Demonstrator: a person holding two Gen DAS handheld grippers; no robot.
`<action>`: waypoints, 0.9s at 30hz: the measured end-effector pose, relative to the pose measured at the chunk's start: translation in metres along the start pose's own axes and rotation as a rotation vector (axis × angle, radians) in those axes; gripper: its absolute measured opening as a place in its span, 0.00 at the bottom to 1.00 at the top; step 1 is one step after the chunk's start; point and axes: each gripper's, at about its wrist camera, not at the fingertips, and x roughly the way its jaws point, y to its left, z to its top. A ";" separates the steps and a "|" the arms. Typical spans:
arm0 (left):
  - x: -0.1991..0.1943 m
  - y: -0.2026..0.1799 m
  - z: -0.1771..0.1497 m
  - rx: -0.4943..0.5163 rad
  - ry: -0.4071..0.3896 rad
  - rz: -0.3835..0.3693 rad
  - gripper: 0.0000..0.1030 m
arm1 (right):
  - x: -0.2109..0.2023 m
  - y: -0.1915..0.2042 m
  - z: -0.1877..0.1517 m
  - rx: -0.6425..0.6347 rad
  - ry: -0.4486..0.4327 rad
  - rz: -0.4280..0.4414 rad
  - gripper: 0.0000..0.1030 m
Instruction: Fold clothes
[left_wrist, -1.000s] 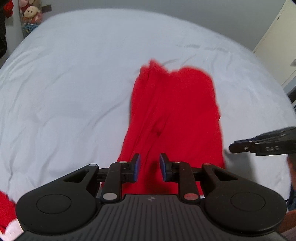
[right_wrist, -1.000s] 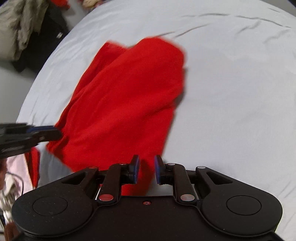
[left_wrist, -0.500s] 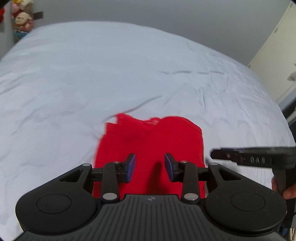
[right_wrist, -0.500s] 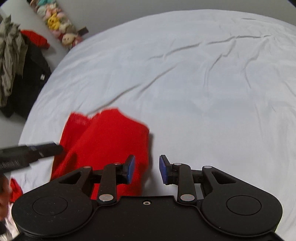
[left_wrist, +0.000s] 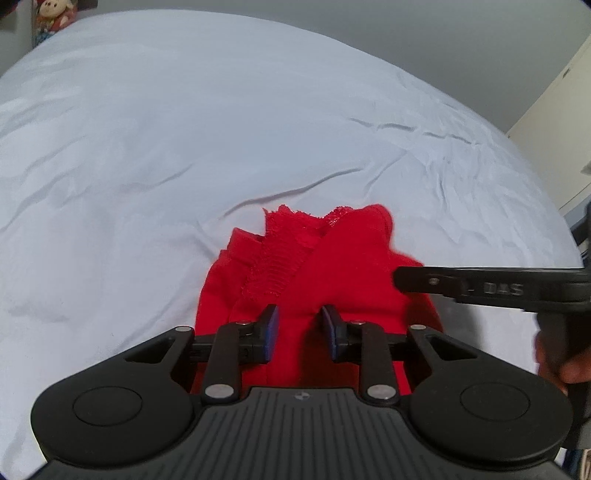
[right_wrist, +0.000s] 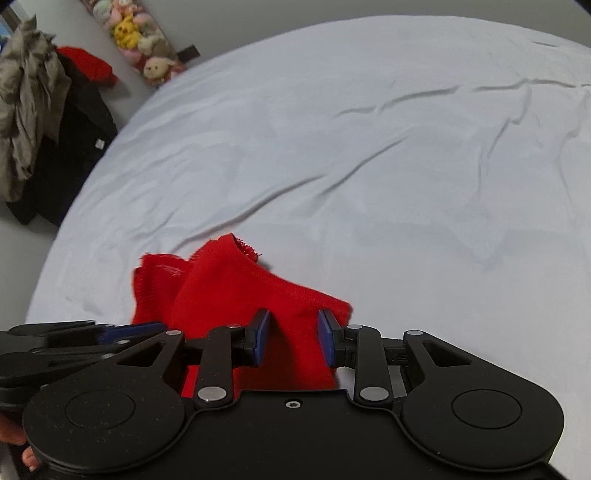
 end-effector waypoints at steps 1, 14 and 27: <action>0.000 0.002 0.000 0.000 -0.001 -0.004 0.24 | 0.004 0.000 0.000 0.006 0.004 -0.006 0.27; -0.008 -0.010 -0.018 -0.007 -0.075 0.093 0.26 | 0.016 0.012 -0.003 -0.032 -0.013 -0.107 0.27; -0.088 -0.055 -0.060 0.077 -0.127 0.181 0.41 | -0.069 0.039 -0.024 -0.110 -0.098 -0.173 0.47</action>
